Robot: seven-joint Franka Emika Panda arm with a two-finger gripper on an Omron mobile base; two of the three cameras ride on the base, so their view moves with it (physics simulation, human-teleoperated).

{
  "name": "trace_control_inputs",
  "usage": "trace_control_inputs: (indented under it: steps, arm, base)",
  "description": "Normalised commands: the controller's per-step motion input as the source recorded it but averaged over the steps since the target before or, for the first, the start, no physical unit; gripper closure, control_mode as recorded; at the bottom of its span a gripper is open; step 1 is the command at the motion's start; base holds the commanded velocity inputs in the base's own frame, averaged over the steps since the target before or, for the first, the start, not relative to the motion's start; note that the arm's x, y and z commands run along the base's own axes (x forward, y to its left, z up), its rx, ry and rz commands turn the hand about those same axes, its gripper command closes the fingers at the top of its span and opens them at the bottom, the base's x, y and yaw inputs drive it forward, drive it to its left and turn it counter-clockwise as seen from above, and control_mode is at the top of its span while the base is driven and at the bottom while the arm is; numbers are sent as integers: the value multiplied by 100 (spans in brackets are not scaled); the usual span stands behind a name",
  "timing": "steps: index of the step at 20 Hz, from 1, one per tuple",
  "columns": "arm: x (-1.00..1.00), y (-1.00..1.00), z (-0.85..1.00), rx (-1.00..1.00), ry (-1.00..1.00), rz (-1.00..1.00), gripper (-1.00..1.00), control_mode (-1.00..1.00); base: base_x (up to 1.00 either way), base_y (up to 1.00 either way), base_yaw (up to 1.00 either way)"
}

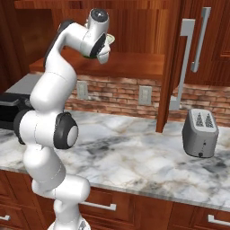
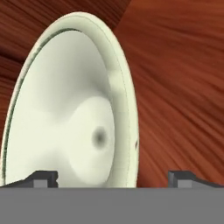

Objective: Pick up the bowls from the cabinet and place each bowl in front of a stool on the dining counter.

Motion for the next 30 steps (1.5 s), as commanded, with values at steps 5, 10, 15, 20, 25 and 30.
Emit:
trace_control_inputs:
  steps: [5, 10, 15, 20, 25, 30]
  arm:
    - [2, 2, -28, 0, 0, 0, 100, -100]
    - [3, 3, -10, 0, 0, 0, 100, -100]
    - [1, 0, 0, 0, 0, 0, 100, -100]
    - [0, 0, 0, 1, -3, 0, 100, -100]
    - [-24, -8, 1, 8, -11, -4, 100, -100]
    - [-43, -17, 0, 12, -17, -9, 100, -100]
  base:
    - [0, 0, 0]
    - [0, 0, 0]
    - [0, 0, 0]
    - [0, 0, 0]
    - [0, 0, 0]
    - [0, 0, 0]
